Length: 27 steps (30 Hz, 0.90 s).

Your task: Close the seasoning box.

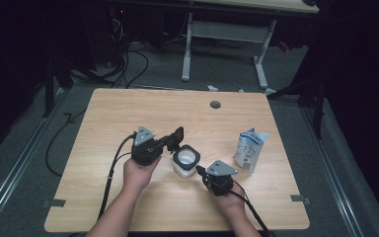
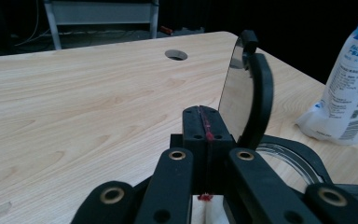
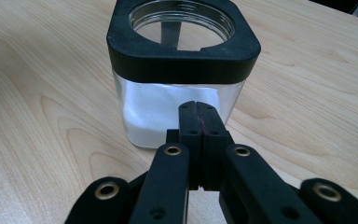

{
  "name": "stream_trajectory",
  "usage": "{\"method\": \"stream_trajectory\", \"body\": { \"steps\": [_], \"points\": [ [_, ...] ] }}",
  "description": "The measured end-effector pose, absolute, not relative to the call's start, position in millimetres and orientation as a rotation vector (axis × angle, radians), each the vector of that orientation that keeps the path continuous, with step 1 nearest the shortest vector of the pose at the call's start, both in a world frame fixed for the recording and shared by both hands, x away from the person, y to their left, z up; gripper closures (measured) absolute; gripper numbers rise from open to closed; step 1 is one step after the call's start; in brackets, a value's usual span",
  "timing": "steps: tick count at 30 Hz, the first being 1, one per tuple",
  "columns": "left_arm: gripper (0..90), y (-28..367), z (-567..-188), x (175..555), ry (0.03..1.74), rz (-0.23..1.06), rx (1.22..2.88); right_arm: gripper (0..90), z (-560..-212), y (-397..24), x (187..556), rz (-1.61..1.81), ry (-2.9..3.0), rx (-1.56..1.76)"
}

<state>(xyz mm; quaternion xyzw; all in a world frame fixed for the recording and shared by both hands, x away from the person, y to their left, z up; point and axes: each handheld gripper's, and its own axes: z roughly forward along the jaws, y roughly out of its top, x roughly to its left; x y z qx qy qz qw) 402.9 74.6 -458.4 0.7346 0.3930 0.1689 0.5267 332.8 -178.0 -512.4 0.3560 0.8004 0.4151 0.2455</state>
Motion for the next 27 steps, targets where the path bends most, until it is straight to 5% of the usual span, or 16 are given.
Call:
{"method": "stream_trajectory", "body": {
  "steps": [27],
  "points": [
    [90.0,65,-476,386,0.904,0.404,1.800,89.9,-511,-180,332,1.136,2.181,0.971]
  ]
}}
